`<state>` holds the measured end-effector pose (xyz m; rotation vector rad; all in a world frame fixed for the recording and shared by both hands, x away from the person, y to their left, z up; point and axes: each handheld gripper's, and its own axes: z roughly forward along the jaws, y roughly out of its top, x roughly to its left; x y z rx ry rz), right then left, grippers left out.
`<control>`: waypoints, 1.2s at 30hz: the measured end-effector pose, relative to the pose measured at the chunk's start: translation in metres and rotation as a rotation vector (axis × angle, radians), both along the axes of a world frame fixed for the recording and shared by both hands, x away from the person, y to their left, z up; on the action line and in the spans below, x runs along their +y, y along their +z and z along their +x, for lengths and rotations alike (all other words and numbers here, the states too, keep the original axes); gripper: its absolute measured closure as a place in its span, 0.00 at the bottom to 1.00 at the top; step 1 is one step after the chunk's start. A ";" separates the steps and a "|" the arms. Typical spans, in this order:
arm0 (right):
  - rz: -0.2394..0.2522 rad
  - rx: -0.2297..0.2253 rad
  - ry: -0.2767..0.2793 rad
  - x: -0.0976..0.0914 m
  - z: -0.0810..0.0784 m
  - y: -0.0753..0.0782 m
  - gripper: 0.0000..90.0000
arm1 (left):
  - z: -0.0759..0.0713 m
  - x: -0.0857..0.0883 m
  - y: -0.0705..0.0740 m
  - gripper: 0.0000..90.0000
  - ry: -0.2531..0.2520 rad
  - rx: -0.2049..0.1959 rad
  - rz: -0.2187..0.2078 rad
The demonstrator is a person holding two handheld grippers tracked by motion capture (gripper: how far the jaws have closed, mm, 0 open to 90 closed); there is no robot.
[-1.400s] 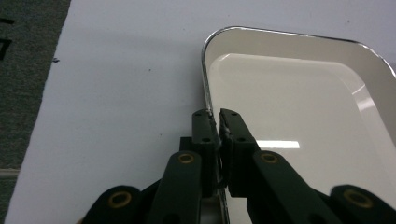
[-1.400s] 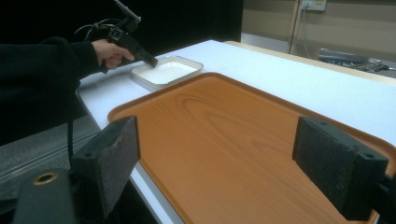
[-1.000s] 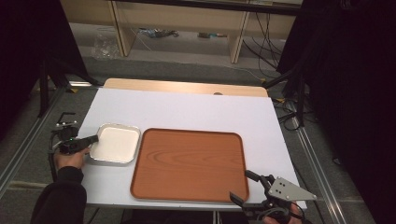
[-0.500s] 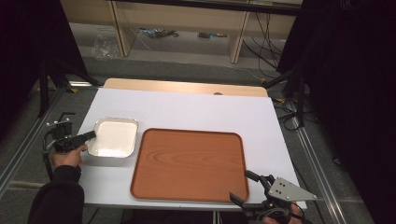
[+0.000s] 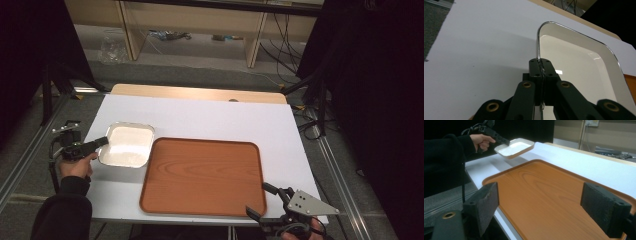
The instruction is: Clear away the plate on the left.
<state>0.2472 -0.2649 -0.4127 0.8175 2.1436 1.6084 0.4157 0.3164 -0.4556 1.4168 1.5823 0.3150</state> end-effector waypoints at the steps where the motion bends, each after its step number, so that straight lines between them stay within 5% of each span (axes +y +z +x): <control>1: -0.001 -0.011 0.004 0.000 0.001 0.000 0.18 | 0.000 -0.004 0.001 0.98 -0.011 -0.007 -0.004; 7: 0.007 0.017 -0.002 0.000 -0.001 0.000 0.18 | 0.000 -0.021 0.005 0.98 -0.060 -0.009 -0.010; 9: -0.006 -0.024 -0.002 -0.001 0.002 0.000 0.18 | 0.000 -0.034 0.006 0.98 -0.101 -0.007 -0.013; 18: 0.016 0.035 0.000 0.001 -0.002 0.000 0.18 | -0.003 -0.073 0.005 0.98 -0.210 -0.005 -0.001; 20: -0.007 -0.003 -0.002 -0.001 0.000 0.000 0.18 | -0.002 -0.078 0.004 0.98 -0.232 -0.004 -0.005; 36: -0.015 -0.008 0.006 -0.001 0.003 -0.001 0.18 | -0.002 -0.142 -0.016 0.98 -0.396 0.081 0.000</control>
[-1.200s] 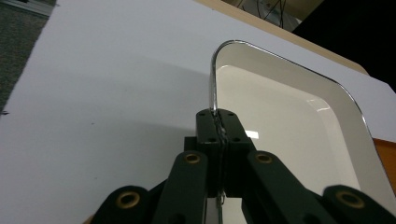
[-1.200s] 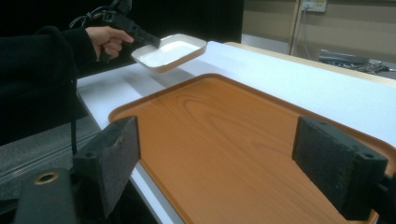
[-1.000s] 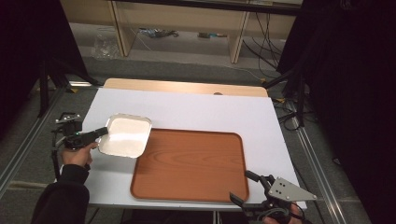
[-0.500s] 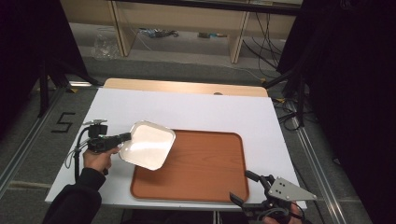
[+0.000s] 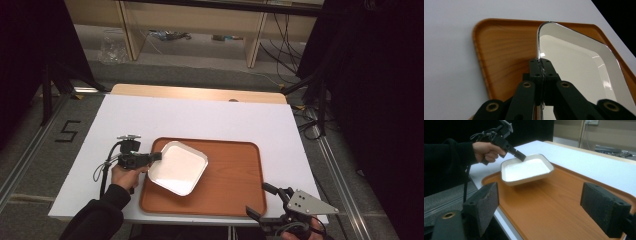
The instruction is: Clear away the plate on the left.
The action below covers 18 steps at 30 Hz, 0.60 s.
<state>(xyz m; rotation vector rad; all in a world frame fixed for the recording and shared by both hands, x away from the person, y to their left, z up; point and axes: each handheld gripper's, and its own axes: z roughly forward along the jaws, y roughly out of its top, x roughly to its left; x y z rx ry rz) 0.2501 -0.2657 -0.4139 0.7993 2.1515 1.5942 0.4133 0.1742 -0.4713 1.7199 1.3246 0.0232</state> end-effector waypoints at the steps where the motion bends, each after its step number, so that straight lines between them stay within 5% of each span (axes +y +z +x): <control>1: 0.000 0.000 0.000 0.000 0.000 0.000 0.18 | 0.000 0.000 0.000 0.98 0.000 0.000 0.000; 6: 0.005 -0.001 0.000 0.000 -0.001 0.000 0.18 | -0.002 -0.020 -0.004 0.98 -0.043 0.013 -0.002; 18: 0.005 0.003 -0.016 0.000 -0.002 0.000 0.18 | -0.002 -0.044 -0.016 0.98 -0.058 0.037 0.038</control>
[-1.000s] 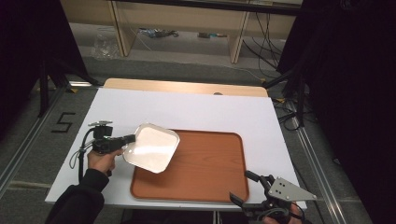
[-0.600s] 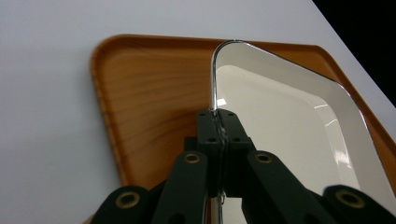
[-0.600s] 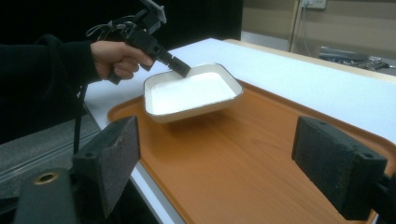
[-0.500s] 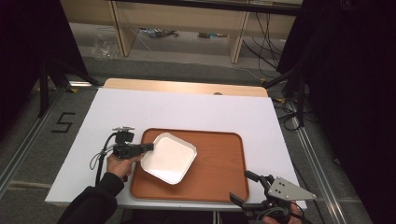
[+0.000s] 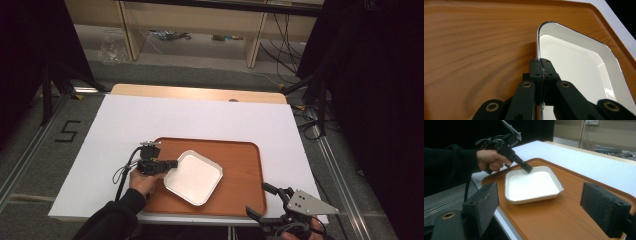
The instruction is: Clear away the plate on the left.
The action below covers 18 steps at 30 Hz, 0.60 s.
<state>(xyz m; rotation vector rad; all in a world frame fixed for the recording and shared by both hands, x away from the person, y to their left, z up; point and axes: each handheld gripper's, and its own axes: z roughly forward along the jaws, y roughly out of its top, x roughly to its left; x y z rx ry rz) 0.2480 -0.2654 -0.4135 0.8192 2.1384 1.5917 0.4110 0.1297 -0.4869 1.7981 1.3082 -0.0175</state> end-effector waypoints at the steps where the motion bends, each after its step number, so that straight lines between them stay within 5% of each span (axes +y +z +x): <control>1: 0.000 0.000 0.000 0.000 0.000 0.000 0.18 | 0.000 0.000 0.000 0.98 0.000 0.000 0.000; 10: -0.004 -0.006 0.008 0.000 0.000 0.000 0.18 | -0.003 -0.010 -0.005 0.98 -0.024 0.014 0.009; 12: -0.002 -0.015 0.010 0.000 0.000 0.000 0.18 | -0.004 -0.011 -0.006 0.98 -0.048 0.013 0.040; 16: -0.009 -0.018 0.003 -0.001 0.001 0.000 0.18 | -0.005 -0.013 -0.007 0.97 -0.043 0.024 0.016; 18: 0.006 0.015 0.005 0.000 -0.002 0.001 0.18 | -0.008 -0.013 -0.008 0.96 -0.068 0.040 0.005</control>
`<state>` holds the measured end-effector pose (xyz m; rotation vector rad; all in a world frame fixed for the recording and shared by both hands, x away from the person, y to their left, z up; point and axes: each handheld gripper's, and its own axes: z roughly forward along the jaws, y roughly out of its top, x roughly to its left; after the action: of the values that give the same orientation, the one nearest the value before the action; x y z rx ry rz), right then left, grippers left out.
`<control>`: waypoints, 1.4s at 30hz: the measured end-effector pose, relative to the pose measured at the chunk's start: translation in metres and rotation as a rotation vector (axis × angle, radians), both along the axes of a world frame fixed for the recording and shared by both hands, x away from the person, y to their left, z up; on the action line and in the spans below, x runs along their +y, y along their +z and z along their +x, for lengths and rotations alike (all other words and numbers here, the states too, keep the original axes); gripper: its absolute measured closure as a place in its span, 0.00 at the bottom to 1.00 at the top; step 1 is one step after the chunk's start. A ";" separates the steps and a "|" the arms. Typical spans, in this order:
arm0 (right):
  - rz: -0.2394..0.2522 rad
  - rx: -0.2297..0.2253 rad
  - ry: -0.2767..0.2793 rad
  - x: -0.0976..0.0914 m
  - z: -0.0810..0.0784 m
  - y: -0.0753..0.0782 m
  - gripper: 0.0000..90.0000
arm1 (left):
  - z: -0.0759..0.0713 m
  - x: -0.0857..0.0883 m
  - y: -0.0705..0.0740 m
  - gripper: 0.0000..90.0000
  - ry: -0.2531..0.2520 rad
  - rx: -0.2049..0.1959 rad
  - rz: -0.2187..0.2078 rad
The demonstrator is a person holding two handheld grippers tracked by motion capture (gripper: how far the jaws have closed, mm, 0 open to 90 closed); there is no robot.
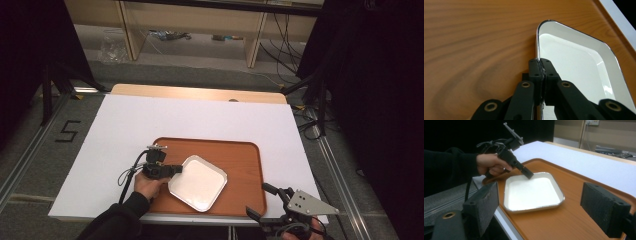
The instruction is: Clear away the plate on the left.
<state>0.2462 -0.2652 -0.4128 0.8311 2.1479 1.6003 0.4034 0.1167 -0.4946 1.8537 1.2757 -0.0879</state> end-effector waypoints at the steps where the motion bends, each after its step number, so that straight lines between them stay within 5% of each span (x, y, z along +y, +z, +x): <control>1: 0.000 0.000 0.000 0.000 0.000 0.000 0.18 | 0.000 0.000 0.000 0.96 0.000 0.000 0.000; 5: 0.007 0.025 0.001 0.000 -0.001 0.000 0.18 | -0.011 0.001 0.001 0.93 -0.042 -0.002 0.016; 8: -0.005 -0.023 0.008 -0.001 0.001 0.000 0.18 | -0.015 0.006 0.002 0.92 -0.051 0.002 0.029; 9: 0.009 0.017 0.009 0.001 -0.001 0.000 0.18 | -0.015 0.008 0.003 0.91 -0.065 0.009 0.031; 12: 0.000 -0.035 0.010 0.000 0.002 0.000 0.19 | -0.018 0.012 0.003 0.90 -0.060 0.038 0.024; 13: 0.017 0.025 0.009 0.001 -0.001 0.000 0.19 | -0.020 0.013 0.003 0.90 -0.058 0.044 0.017; 14: 0.017 0.033 0.005 0.002 -0.002 0.000 0.19 | -0.021 0.014 0.003 0.90 -0.058 0.042 0.012; 20: 0.001 -0.006 0.003 0.000 0.000 0.000 0.19 | -0.028 0.018 0.004 0.88 -0.078 0.051 0.016; 21: 0.013 0.024 0.006 0.001 -0.001 0.000 0.19 | -0.029 0.019 0.004 0.88 -0.091 0.059 0.019; 26: -0.013 -0.023 0.002 0.000 0.001 0.000 0.19 | -0.037 0.019 0.006 0.87 -0.103 0.059 0.042; 27: 0.018 0.011 0.005 0.002 -0.001 -0.001 0.19 | -0.039 0.019 0.006 0.87 -0.109 0.057 0.050; 31: -0.006 -0.012 0.002 0.000 0.001 0.000 0.19 | -0.044 0.018 0.007 0.85 -0.120 0.065 0.059; 34: 0.017 0.034 0.006 0.001 -0.002 0.000 0.19 | -0.050 0.018 0.007 0.85 -0.131 0.075 0.059; 35: 0.001 -0.014 0.005 0.000 0.001 0.000 0.19 | -0.051 0.018 0.007 0.85 -0.140 0.076 0.065; 40: 0.014 0.016 0.009 0.001 -0.001 0.000 0.19 | -0.057 0.017 0.009 0.84 -0.152 0.079 0.051; 42: -0.001 -0.012 0.003 0.001 0.001 0.000 0.19 | -0.058 0.017 0.010 0.84 -0.166 0.080 0.058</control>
<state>0.2473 -0.2646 -0.4133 0.8164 2.1424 1.6022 0.3451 0.1341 -0.4841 2.0214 1.1872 -0.2177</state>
